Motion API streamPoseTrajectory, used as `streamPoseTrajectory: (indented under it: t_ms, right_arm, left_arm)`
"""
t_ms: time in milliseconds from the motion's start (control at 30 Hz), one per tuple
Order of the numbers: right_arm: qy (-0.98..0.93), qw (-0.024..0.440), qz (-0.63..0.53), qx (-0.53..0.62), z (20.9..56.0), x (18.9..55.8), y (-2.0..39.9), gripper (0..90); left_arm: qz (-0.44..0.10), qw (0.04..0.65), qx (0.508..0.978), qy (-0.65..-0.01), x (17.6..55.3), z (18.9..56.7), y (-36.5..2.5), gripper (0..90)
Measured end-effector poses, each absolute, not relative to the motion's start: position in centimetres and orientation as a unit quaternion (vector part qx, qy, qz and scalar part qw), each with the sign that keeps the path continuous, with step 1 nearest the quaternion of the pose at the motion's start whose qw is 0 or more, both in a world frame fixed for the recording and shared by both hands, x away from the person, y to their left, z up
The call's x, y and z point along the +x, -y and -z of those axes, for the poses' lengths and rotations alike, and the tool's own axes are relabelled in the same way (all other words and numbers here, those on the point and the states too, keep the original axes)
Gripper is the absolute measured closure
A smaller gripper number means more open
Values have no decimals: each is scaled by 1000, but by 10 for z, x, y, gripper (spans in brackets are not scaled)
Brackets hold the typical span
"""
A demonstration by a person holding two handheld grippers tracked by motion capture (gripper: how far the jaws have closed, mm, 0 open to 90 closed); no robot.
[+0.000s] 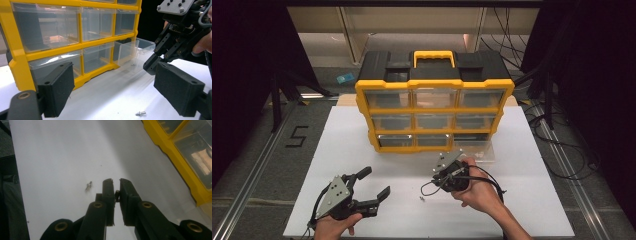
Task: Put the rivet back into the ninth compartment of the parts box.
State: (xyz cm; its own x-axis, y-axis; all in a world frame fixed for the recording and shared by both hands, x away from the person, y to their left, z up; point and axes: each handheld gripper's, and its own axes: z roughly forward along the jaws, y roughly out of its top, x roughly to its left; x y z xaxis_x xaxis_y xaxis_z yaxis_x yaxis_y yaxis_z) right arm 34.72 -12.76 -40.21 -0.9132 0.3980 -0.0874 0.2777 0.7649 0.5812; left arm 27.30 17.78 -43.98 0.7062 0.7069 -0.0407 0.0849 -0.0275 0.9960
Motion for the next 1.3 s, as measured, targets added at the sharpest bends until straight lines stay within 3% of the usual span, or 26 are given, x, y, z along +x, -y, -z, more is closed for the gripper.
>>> streamPoseTrajectory:
  t_ms: [867,1300]
  right_arm:
    - [-907,152,-344,190,364,356,146,833]
    - [-887,176,-362,226,351,371,177,833]
  left_arm:
    - [-246,632,673,-294,273,440,-178,160]
    - [-248,632,674,-291,273,439,-178,160]
